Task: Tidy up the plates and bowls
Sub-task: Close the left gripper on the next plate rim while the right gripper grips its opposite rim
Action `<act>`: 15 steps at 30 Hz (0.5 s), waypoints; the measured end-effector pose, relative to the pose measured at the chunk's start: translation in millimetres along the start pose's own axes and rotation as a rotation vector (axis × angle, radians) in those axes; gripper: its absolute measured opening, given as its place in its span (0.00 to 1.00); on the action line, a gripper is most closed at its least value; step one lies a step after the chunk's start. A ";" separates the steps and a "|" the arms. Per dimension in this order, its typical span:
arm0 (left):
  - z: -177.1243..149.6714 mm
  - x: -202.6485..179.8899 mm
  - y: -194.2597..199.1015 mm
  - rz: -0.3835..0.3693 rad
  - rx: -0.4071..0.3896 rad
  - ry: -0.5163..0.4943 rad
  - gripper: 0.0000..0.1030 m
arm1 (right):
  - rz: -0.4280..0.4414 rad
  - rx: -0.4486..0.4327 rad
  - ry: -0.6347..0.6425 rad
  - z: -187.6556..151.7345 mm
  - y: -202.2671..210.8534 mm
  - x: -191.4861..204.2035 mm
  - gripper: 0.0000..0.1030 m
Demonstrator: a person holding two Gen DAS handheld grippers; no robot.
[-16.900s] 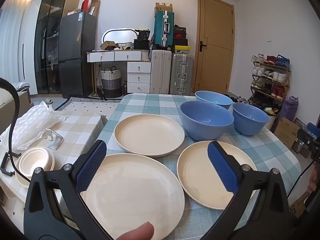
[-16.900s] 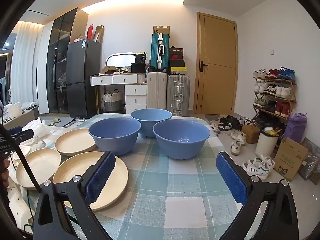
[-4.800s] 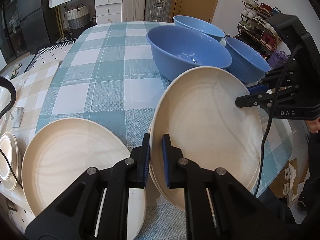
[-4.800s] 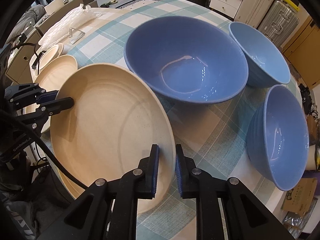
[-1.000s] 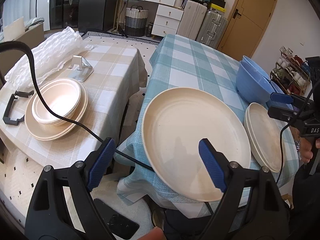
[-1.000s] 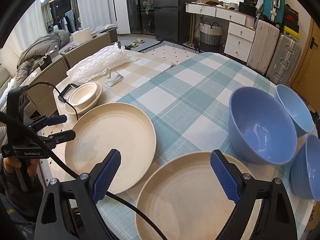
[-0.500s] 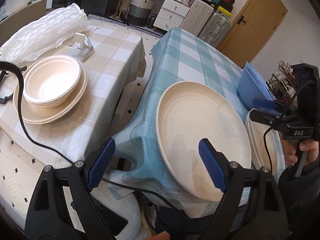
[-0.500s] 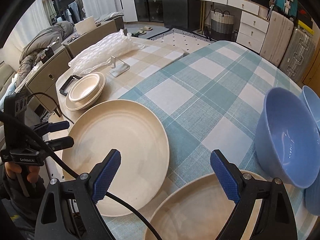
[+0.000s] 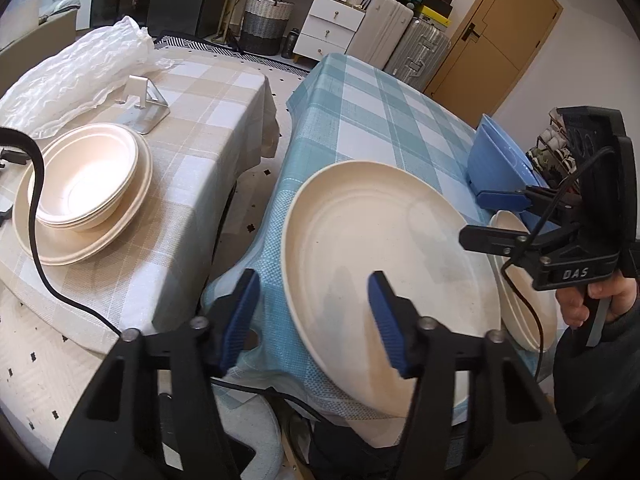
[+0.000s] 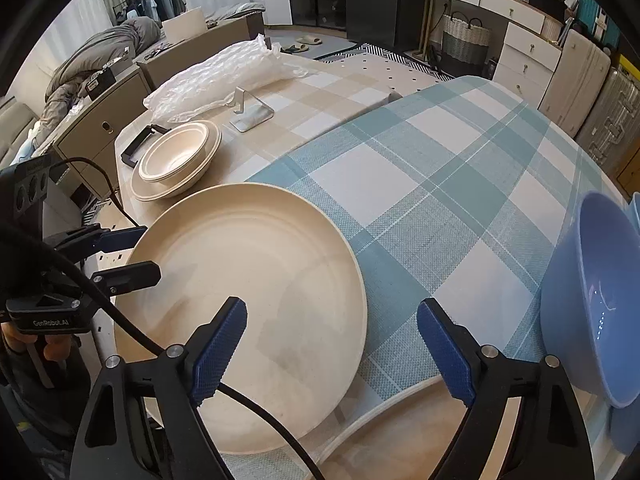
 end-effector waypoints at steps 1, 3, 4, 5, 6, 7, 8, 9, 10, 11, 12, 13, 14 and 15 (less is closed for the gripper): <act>0.2 -0.6 0.2 -0.005 -0.001 0.000 0.40 | -0.001 0.005 -0.001 -0.5 -0.7 0.6 0.72; 1.0 -1.2 0.1 -0.002 -0.001 -0.005 0.34 | -0.003 0.022 -0.007 -1.3 -3.5 0.5 0.65; 1.1 -0.9 0.2 0.002 -0.002 -0.005 0.32 | -0.003 0.024 -0.005 -1.5 -4.2 0.7 0.65; 1.6 -0.8 -0.5 0.004 0.000 -0.003 0.31 | 0.000 0.024 -0.003 -1.8 -4.7 0.8 0.64; 1.4 0.0 -0.4 0.006 0.001 -0.002 0.29 | 0.005 0.025 -0.001 -1.9 -5.4 1.4 0.64; 1.0 0.4 -0.1 0.012 0.001 -0.003 0.27 | 0.008 0.029 0.000 -2.0 -6.3 1.8 0.61; 1.0 0.7 -0.2 0.019 0.001 -0.004 0.24 | 0.010 0.033 0.002 -2.2 -7.1 2.4 0.60; 0.8 1.7 -0.3 0.024 0.002 -0.005 0.24 | 0.008 0.041 0.008 -2.1 -8.3 3.3 0.60; 0.5 2.0 -0.3 0.029 0.002 -0.008 0.22 | 0.006 0.046 0.012 -1.8 -9.2 3.9 0.60; 0.4 2.7 -0.5 0.035 0.002 -0.011 0.21 | 0.003 0.055 0.016 -1.2 -10.4 4.5 0.58; 0.2 3.1 -1.2 0.039 0.006 -0.013 0.20 | 0.005 0.065 0.017 -0.6 -11.9 4.5 0.57; 0.0 3.0 -1.6 0.040 0.008 -0.014 0.20 | 0.007 0.073 0.018 -0.3 -12.8 4.8 0.56; -0.5 3.1 -1.6 0.041 0.008 -0.015 0.20 | 0.005 0.078 0.020 0.2 -13.7 4.8 0.56; -0.5 3.0 -1.6 0.042 0.008 -0.018 0.20 | -0.001 0.085 0.025 1.2 -15.4 5.0 0.56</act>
Point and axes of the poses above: each gripper's, at about its wrist camera, not at the fingertips, and y roughly against the way its jaws point, x to its left, z to its top, the point moved 4 cm from there along -y, roughly the way its jaws point, and after that the axes turned 1 degree about y, right-handed, at the moved point
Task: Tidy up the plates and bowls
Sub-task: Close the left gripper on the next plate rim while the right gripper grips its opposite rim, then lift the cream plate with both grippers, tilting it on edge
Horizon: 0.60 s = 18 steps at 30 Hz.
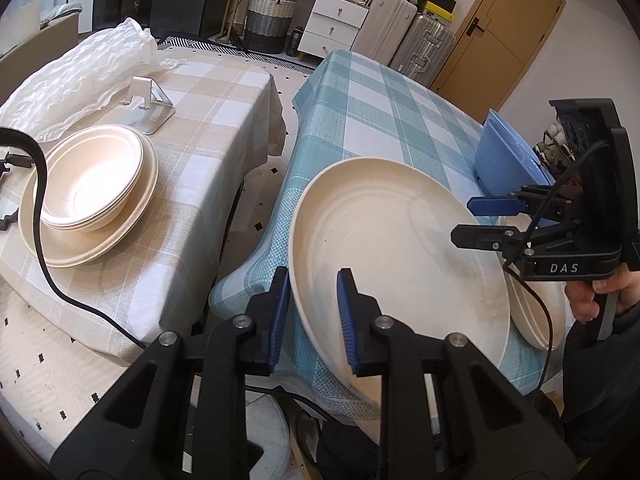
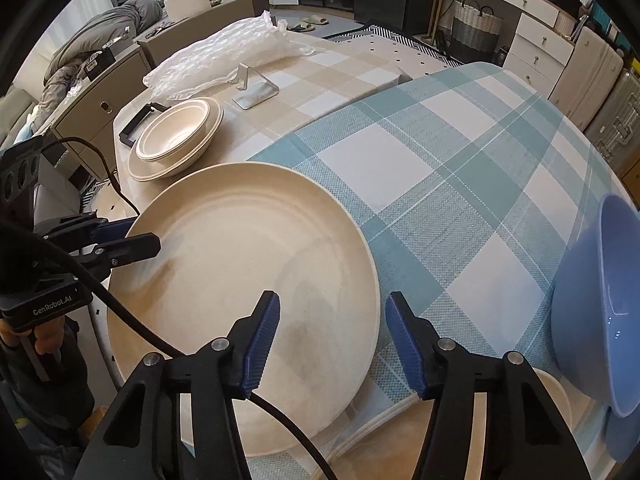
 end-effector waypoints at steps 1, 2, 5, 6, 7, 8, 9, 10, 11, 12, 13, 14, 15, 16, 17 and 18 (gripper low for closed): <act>-0.4 0.1 -0.3 0.002 0.001 -0.002 0.20 | -0.001 0.005 0.003 0.5 -0.8 -0.1 0.56; -1.1 0.7 -0.5 0.002 0.005 -0.002 0.19 | 0.000 0.012 0.002 1.2 -2.2 -0.4 0.55; -3.7 1.1 -0.8 0.003 0.013 -0.006 0.17 | -0.010 0.018 0.006 3.0 -4.2 -1.7 0.55; -4.6 1.2 -0.5 0.006 0.012 -0.010 0.17 | -0.012 0.020 0.005 3.4 -4.5 -2.5 0.55; -5.4 1.3 -0.4 0.010 0.013 -0.012 0.16 | -0.012 0.023 0.001 3.6 -4.7 -3.6 0.53; -6.0 1.4 -0.3 0.013 0.013 -0.014 0.15 | -0.009 0.029 -0.004 4.0 -5.2 -5.1 0.49; -6.8 1.3 -0.4 0.015 0.013 -0.016 0.14 | -0.010 0.034 -0.009 4.3 -5.6 -7.0 0.47; -7.7 1.1 -0.6 0.018 0.013 -0.018 0.14 | -0.012 0.038 -0.010 4.4 -6.0 -8.3 0.45; -9.1 0.6 -0.6 0.018 0.015 -0.020 0.14 | -0.017 0.046 -0.008 4.6 -7.3 -9.6 0.41; -10.1 0.6 -0.9 0.018 0.015 -0.022 0.14 | -0.020 0.052 -0.005 4.5 -8.4 -10.1 0.39; -10.6 0.4 -0.8 0.018 0.013 -0.025 0.14 | -0.019 0.058 -0.002 4.3 -9.4 -10.1 0.36; -10.9 0.3 -0.6 0.017 0.012 -0.025 0.14 | -0.010 0.067 0.002 4.0 -11.0 -9.6 0.33; -11.3 0.5 -0.4 0.016 0.011 -0.025 0.14 | -0.008 0.071 0.005 3.6 -11.8 -9.1 0.32; -11.2 0.6 -0.5 0.017 0.011 -0.025 0.14 | -0.013 0.075 0.013 2.9 -12.7 -8.5 0.31; -11.6 0.5 -0.5 0.017 0.009 -0.026 0.14 | -0.017 0.079 0.021 2.4 -13.5 -8.2 0.30; -12.5 0.2 -0.4 0.019 0.010 -0.028 0.14 | -0.020 0.082 0.031 1.8 -14.4 -7.9 0.30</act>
Point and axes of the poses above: each gripper's, at about its wrist camera, not at the fingertips, and y roughly against the way its jaws point, x to its left, z to its top, the point moved 4 cm from there along -y, roughly the way its jaws point, and after that the axes turned 1 degree about y, right-handed, at the moved point
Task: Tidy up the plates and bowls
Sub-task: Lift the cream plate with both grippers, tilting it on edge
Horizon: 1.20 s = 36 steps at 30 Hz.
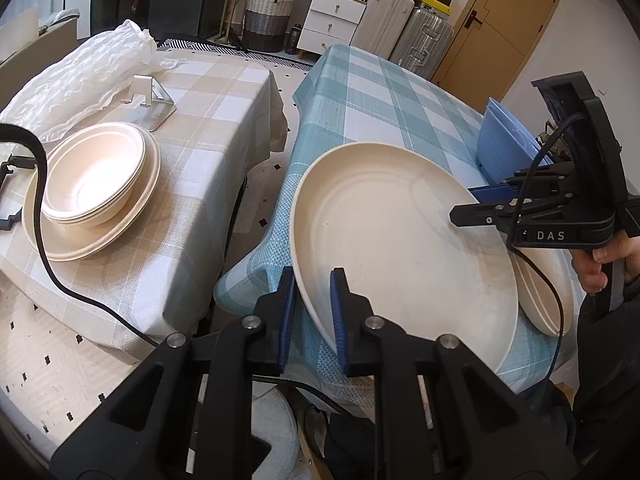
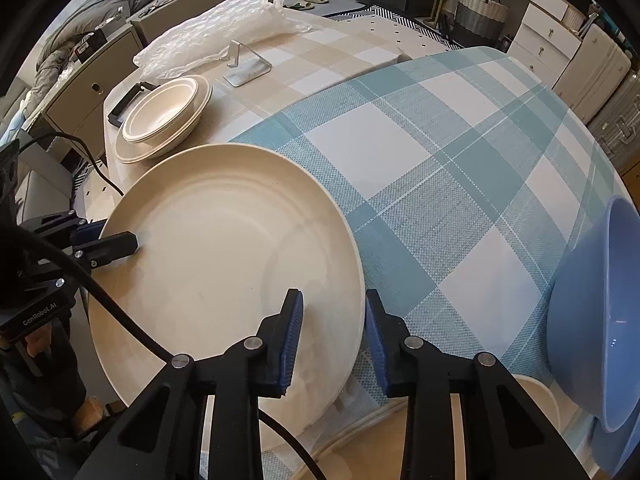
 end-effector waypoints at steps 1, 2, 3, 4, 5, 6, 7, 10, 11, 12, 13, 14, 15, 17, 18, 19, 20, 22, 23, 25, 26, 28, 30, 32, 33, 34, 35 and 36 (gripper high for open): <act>0.0 0.2 0.0 -0.001 0.005 0.000 0.14 | -0.003 0.003 0.012 -0.7 -1.2 0.8 0.30; -0.3 0.0 0.3 0.000 0.008 -0.001 0.14 | -0.002 0.012 0.024 -2.0 -3.4 1.6 0.30; -0.1 0.1 0.4 -0.001 0.010 0.001 0.14 | 0.003 0.024 0.028 -3.3 -6.2 2.0 0.30; -0.1 0.2 0.4 -0.001 0.010 0.002 0.14 | 0.006 0.021 0.029 -3.7 -6.9 1.7 0.30; 0.0 0.1 0.5 0.000 0.008 0.000 0.14 | 0.011 0.021 0.030 -3.9 -7.2 1.3 0.30; 0.2 -0.5 0.3 0.004 0.005 -0.004 0.14 | 0.005 0.017 0.033 -4.0 -7.1 1.9 0.29; 0.0 -1.4 0.5 0.012 0.000 -0.008 0.14 | -0.005 0.015 0.039 -4.4 -7.1 3.1 0.29; -0.9 -6.4 -0.1 0.047 -0.008 -0.040 0.13 | -0.026 0.005 0.034 -6.0 -5.9 4.1 0.26; -0.9 -6.8 -0.2 0.050 -0.008 -0.042 0.13 | -0.024 -0.001 0.017 -6.3 -4.8 1.7 0.21; -0.9 -6.4 -0.3 0.047 -0.009 -0.039 0.13 | -0.017 -0.008 -0.002 -7.0 -3.2 -1.4 0.19; -0.9 -5.8 -0.5 0.043 -0.011 -0.034 0.13 | -0.010 -0.016 -0.008 -7.3 -1.2 -2.5 0.17; -1.1 -5.4 -0.3 0.044 -0.012 -0.031 0.12 | -0.006 -0.030 -0.012 -7.6 1.7 -3.0 0.16; -1.1 -5.0 -0.4 0.046 -0.014 -0.030 0.12 | -0.002 -0.049 -0.015 -8.5 6.3 -2.8 0.15; -0.8 -2.4 0.2 0.042 -0.016 -0.020 0.12 | 0.006 -0.076 -0.030 -9.7 14.2 -2.4 0.12; -1.1 -1.8 0.6 0.038 -0.017 -0.016 0.12 | 0.014 -0.095 -0.042 -10.0 20.2 -2.5 0.11; -1.8 -1.4 1.7 0.033 -0.018 -0.012 0.12 | 0.017 -0.107 -0.049 -10.1 23.6 -2.5 0.10; -2.0 -1.5 2.7 0.029 -0.019 -0.010 0.12 | 0.014 -0.122 -0.054 -10.9 28.6 -1.8 0.10; -2.1 -3.0 5.7 0.027 -0.025 -0.012 0.11 | -0.002 -0.130 -0.051 -12.4 33.8 0.7 0.09; -2.1 -4.2 7.3 0.028 -0.026 -0.015 0.11 | -0.017 -0.130 -0.047 -13.6 36.5 2.5 0.09; -1.9 -7.9 11.9 0.037 -0.038 -0.026 0.11 | -0.020 -0.145 -0.061 -16.4 44.1 3.6 0.09; -1.5 -9.5 13.9 0.036 -0.042 -0.029 0.11 | -0.018 -0.151 -0.064 -17.5 47.0 3.5 0.09; -0.3 -12.5 17.6 0.029 -0.050 -0.033 0.10 | -0.010 -0.167 -0.079 -20.0 54.4 1.9 0.10; -0.4 -16.4 21.7 0.026 -0.057 -0.038 0.10 | -0.002 -0.176 -0.095 -23.7 59.2 -0.4 0.10; 0.1 -20.1 24.4 0.028 -0.061 -0.045 0.09 | -0.001 -0.180 -0.104 -25.9 61.8 -1.9 0.10; 0.5 -21.9 25.6 0.032 -0.065 -0.047 0.09 | 0.004 -0.186 -0.113 -27.4 64.3 -2.7 0.10; 1.0 -23.6 27.0 0.034 -0.068 -0.049 0.09 | 0.006 -0.191 -0.116 -28.3 65.7 -3.3 0.10; 1.2 -25.0 28.0 0.034 -0.070 -0.051 0.09 | 0.006 -0.198 -0.119 -29.7 68.2 -3.4 0.10; 1.4 -27.0 29.6 0.035 -0.074 -0.055 0.09 | 0.009 -0.207 -0.124 -31.2 71.3 -3.5 0.10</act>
Point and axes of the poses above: each gripper's, at about its wrist camera, not at the fingertips, and y roughly against the way its jaws point, x to its left, z to its top, the point moved 4 cm from there along -y, roughly the way its jaws point, and after that the axes turned 1 degree about y, right-handed, at the moved point
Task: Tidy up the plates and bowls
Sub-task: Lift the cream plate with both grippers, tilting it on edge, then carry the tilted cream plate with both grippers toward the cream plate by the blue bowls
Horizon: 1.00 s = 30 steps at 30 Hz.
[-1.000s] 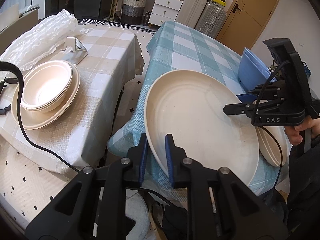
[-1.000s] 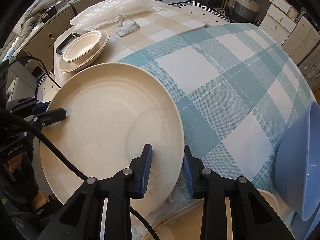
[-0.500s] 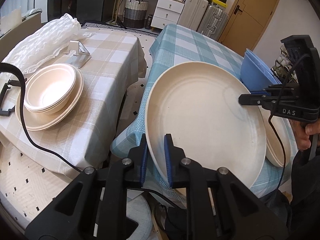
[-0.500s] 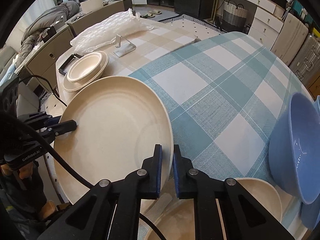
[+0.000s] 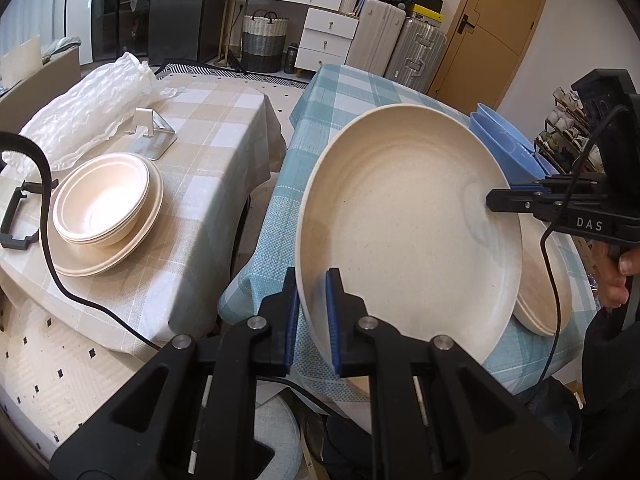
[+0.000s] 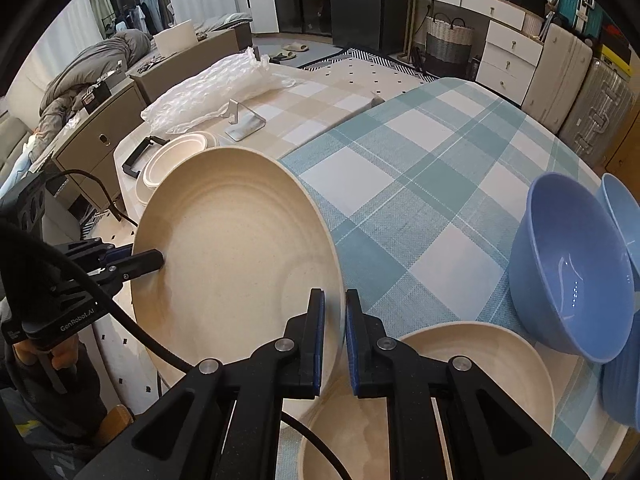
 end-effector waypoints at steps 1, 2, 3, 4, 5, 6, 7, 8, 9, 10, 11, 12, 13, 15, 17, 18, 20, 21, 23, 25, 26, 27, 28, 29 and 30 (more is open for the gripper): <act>0.9 -1.4 1.4 0.001 -0.003 -0.003 0.09 | 0.003 -0.007 -0.006 -0.8 2.8 -0.4 0.10; 1.5 -3.1 2.9 0.001 -0.006 -0.006 0.09 | 0.005 -0.011 -0.007 -2.0 6.2 -0.5 0.10; 2.3 -4.9 4.5 0.000 -0.010 -0.008 0.09 | 0.005 -0.015 -0.009 -2.9 8.3 -0.8 0.10; 3.2 -6.9 6.1 0.001 -0.012 -0.012 0.09 | 0.003 -0.018 -0.010 -3.9 10.9 -0.9 0.10; 3.9 -9.4 7.9 0.003 -0.016 -0.018 0.09 | 0.004 -0.021 -0.012 -5.0 13.4 -1.2 0.10; 4.8 -10.9 9.3 0.004 -0.020 -0.022 0.09 | 0.005 -0.026 -0.017 -6.3 16.5 -1.7 0.10; 5.0 -13.0 11.1 0.003 -0.023 -0.026 0.09 | 0.006 -0.030 -0.020 -7.6 19.6 -2.3 0.10; 5.6 -15.2 12.7 0.000 -0.026 -0.029 0.09 | 0.006 -0.034 -0.024 -9.0 22.5 -3.0 0.10; 6.5 -17.9 14.5 -0.002 -0.029 -0.035 0.09 | 0.008 -0.039 -0.032 -10.5 26.0 -4.6 0.10; 7.3 -20.6 16.0 -0.003 -0.032 -0.040 0.09 | 0.010 -0.042 -0.038 -11.6 28.5 -6.5 0.10; 8.4 -23.6 17.6 -0.005 -0.035 -0.046 0.09 | 0.010 -0.045 -0.041 -12.6 30.3 -8.0 0.10; 9.4 -26.4 19.0 -0.006 -0.038 -0.051 0.09 | 0.008 -0.051 -0.047 -14.0 33.8 -10.1 0.10; 10.3 -29.4 20.2 -0.004 -0.041 -0.057 0.09 | 0.007 -0.055 -0.050 -14.9 36.5 -10.9 0.10; 11.8 -34.8 22.7 -0.006 -0.045 -0.068 0.09 | 0.005 -0.068 -0.059 -18.0 44.1 -13.5 0.10; 13.4 -41.6 25.5 -0.009 -0.050 -0.079 0.09 | 0.003 -0.081 -0.065 -21.1 51.8 -15.2 0.10; 14.9 -44.0 26.6 -0.011 -0.053 -0.084 0.09 | 0.001 -0.089 -0.072 -22.7 56.2 -16.5 0.10; 17.2 -50.9 28.5 -0.016 -0.056 -0.093 0.09 | 0.001 -0.103 -0.085 -26.2 63.8 -19.2 0.10; 18.3 -55.6 29.9 -0.017 -0.059 -0.100 0.09 | 0.001 -0.108 -0.095 -29.2 68.4 -21.3 0.10; 21.3 -63.7 31.9 -0.021 -0.063 -0.113 0.09 | -0.004 -0.116 -0.105 -33.7 74.0 -24.5 0.10; 23.6 -72.6 34.1 -0.028 -0.066 -0.127 0.09 | -0.009 -0.123 -0.119 -40.5 80.0 -29.2 0.10; 24.5 -77.2 34.5 -0.032 -0.066 -0.134 0.09 | -0.011 -0.127 -0.125 -43.3 82.8 -31.6 0.10; 25.3 -82.0 35.0 -0.037 -0.065 -0.142 0.09 | -0.011 -0.133 -0.134 -46.9 87.2 -35.1 0.10; 26.0 -86.4 35.2 -0.040 -0.066 -0.148 0.09 | -0.011 -0.138 -0.142 -49.2 90.4 -37.7 0.10; 26.8 -91.3 34.9 -0.043 -0.066 -0.158 0.09 | -0.012 -0.143 -0.149 -51.5 93.6 -40.6 0.10; 27.1 -96.9 35.8 -0.045 -0.070 -0.168 0.09 | -0.014 -0.147 -0.156 -54.3 96.8 -42.9 0.10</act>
Point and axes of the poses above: each gripper's, at about its wrist camera, not at the fingertips, and y roughly against the way its jaws point, x to its left, z to its top, the point moved 4 cm from there along -y, roughly the way its jaws point, and after that the axes turned 1 degree about y, right-handed, at the moved point
